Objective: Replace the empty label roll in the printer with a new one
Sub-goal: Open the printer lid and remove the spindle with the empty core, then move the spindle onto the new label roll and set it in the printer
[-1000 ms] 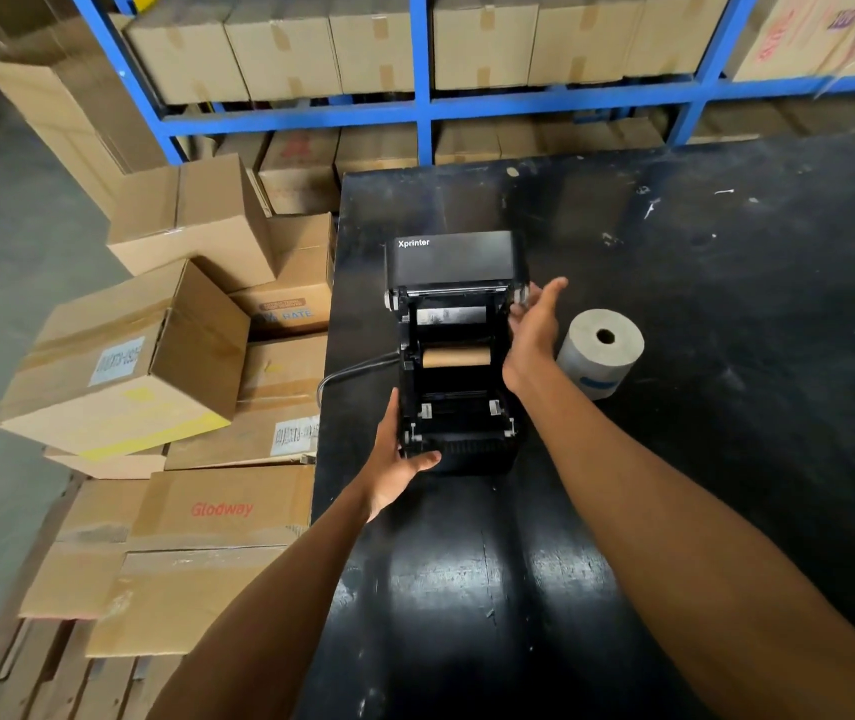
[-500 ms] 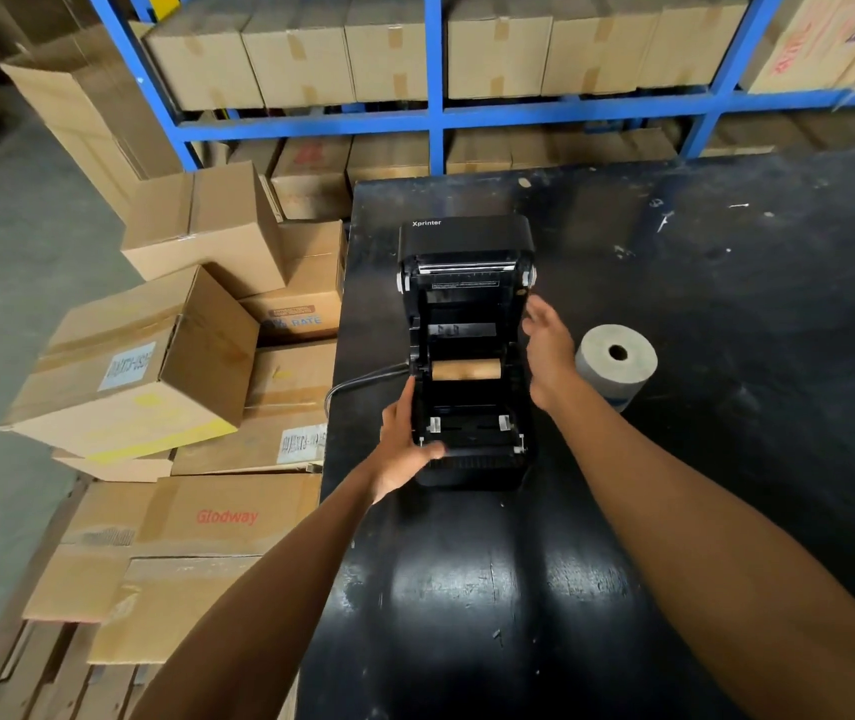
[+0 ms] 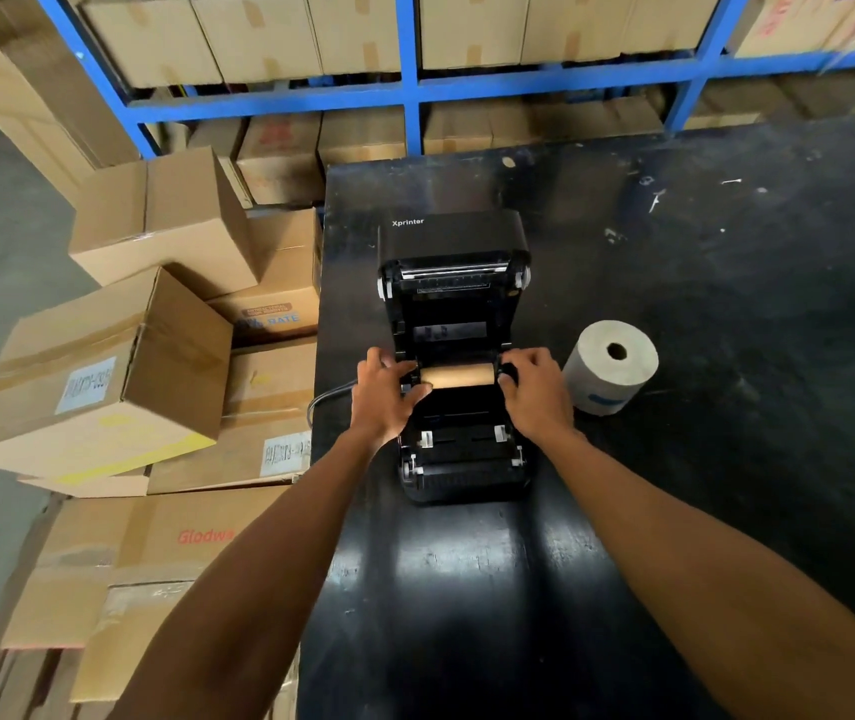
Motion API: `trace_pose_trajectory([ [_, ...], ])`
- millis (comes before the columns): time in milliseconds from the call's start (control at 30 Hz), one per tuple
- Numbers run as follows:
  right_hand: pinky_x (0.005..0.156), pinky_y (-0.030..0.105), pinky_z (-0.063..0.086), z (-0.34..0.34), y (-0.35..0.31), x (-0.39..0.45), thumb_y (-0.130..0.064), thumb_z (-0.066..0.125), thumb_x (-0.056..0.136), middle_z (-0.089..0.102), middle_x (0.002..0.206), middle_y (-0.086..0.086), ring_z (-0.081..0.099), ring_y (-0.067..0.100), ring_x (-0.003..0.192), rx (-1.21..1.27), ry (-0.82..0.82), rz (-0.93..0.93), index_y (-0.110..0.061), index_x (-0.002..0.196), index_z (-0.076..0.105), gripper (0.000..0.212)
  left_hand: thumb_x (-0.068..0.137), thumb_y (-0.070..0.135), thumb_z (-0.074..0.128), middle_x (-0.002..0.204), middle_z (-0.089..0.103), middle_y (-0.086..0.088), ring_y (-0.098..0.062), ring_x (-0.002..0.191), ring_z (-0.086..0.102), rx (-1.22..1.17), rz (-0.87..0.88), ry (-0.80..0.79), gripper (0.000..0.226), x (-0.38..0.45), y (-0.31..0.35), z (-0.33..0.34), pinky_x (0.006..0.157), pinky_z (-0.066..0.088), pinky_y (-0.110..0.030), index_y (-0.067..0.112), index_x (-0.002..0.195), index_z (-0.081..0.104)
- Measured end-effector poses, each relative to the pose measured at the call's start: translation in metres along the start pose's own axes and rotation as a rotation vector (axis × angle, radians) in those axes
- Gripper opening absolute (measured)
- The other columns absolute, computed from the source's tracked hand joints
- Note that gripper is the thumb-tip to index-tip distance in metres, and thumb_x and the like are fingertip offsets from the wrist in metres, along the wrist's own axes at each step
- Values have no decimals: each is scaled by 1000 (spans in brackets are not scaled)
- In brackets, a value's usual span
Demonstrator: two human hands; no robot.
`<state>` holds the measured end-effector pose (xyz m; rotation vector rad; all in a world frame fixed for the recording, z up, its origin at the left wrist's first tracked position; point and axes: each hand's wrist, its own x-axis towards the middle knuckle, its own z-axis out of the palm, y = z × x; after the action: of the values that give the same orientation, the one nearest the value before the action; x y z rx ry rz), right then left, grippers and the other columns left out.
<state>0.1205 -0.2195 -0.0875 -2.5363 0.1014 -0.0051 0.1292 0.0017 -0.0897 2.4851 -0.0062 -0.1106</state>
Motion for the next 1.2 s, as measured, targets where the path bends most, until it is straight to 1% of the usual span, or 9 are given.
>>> trace_pose_trajectory([
  [233,96,46,43,4,4,3,-19,53,98,58,124,6,50,28,114,64,73,-106,-15,120,61,23,88,49,68,121,49,-6,-25,113,38,-4,-8,55,43,0,-2,-7,89,30,-38,21,120,71],
  [367,90,37,51,-9,0,2,-23,53,99,69,110,6,63,21,102,482,51,-25,-22,115,64,20,95,42,63,120,59,-6,-23,115,49,-191,-52,91,39,-4,18,-16,91,36,-33,12,120,71],
  [500,80,22,53,-24,5,-13,-29,57,97,70,99,-12,66,4,93,824,70,151,-40,96,66,15,94,33,66,105,71,-4,-13,92,65,-483,-82,4,41,-28,49,-21,76,46,-5,3,123,67],
  [633,67,15,50,-44,27,-41,-24,56,98,71,86,-15,63,0,78,978,119,249,-29,95,71,16,94,28,68,92,66,-7,-18,81,62,-628,-112,-71,38,-54,81,-10,72,54,-23,2,122,66],
  [767,72,22,51,-65,65,-69,-19,55,99,70,87,-5,62,6,79,1006,157,311,-23,97,72,18,93,29,70,97,71,-10,-20,79,65,-636,-205,-131,41,-73,113,17,77,57,-32,2,123,65],
  [867,71,22,51,-77,98,-90,-19,54,99,71,89,-4,63,7,79,1000,137,376,-25,92,72,20,91,28,71,91,67,-12,-21,74,62,-666,-293,-165,39,-86,140,47,71,57,-37,-1,116,67],
  [1033,67,22,47,-94,159,-118,-21,52,100,65,82,-1,55,9,72,946,131,509,-12,108,69,21,88,30,74,76,59,-14,-22,69,56,-626,-355,-199,25,-106,174,97,77,61,-49,8,83,65],
  [1133,56,12,47,-101,192,-131,-19,53,100,63,77,-2,56,6,66,869,116,574,-10,108,69,20,84,34,77,73,60,-12,-22,65,59,-518,-415,-192,30,-119,179,125,76,62,-51,8,78,63],
  [1200,57,12,47,-101,210,-138,-18,54,99,64,75,-3,58,6,65,828,100,601,-11,106,70,19,82,36,79,83,66,-15,-27,76,66,-440,-448,-191,34,-130,177,141,80,62,-50,6,81,63],
])
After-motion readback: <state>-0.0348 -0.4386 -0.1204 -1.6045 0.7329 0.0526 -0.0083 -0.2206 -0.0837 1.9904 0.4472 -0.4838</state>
